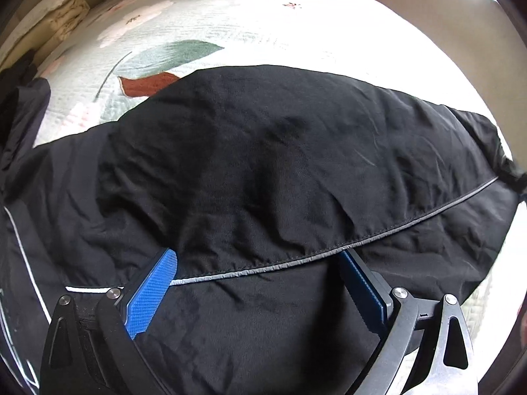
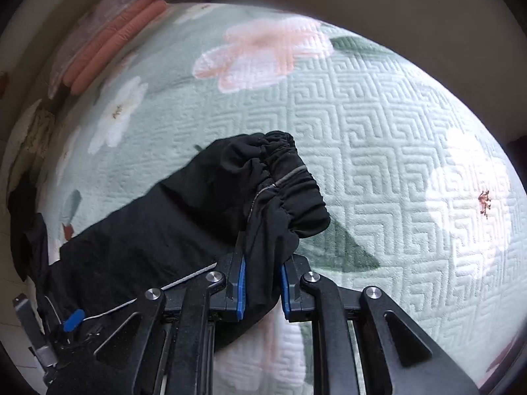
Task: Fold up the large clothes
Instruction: 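Lift the cuff with the right gripper and fold the sleeve across the jacket body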
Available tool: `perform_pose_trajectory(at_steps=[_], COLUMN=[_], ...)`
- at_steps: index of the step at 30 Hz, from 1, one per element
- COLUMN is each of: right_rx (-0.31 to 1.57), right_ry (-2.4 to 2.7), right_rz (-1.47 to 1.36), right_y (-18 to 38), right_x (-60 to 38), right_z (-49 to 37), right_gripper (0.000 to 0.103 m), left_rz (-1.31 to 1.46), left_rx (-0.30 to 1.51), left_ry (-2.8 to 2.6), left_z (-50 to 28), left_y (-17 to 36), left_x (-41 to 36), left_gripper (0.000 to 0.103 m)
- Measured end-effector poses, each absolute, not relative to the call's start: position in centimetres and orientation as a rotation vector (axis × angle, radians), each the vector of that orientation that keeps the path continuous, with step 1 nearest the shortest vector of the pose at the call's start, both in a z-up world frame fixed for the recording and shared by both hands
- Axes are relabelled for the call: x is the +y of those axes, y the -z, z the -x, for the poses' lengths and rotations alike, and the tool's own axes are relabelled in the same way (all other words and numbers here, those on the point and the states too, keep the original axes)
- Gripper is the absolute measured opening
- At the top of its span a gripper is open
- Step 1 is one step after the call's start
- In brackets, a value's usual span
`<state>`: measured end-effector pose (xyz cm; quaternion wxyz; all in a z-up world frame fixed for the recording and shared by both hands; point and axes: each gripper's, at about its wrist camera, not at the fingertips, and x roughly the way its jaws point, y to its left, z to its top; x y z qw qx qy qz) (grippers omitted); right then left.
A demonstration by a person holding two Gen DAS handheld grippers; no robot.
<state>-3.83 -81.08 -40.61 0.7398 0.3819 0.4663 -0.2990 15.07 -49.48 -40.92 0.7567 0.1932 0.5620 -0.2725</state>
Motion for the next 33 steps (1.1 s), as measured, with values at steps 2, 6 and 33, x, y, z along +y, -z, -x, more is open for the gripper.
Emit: perform_pose_trajectory(at_steps=[2, 6, 33], right_rx=[1.018, 1.033, 1.01], right_ry=[0.663, 0.681, -0.265], right_rz=[-0.849, -0.756, -0.152], right_y=[41.1, 38.7, 29.8], right_x=[-81.1, -79.4, -21.5], right_z=[4.0, 3.2, -21.3], right_gripper=[0.019, 0.019, 0.019], left_rz=[-0.418, -0.325, 0.129], left_rx=[1.22, 1.232, 1.112], left_ry=[0.605, 0.666, 0.156], left_z=[-15.1, -14.8, -20.8], left_y=[40.8, 38.2, 27.7], left_x=[-49.2, -46.3, 3.1], left_gripper=[0.099, 0.096, 0.096])
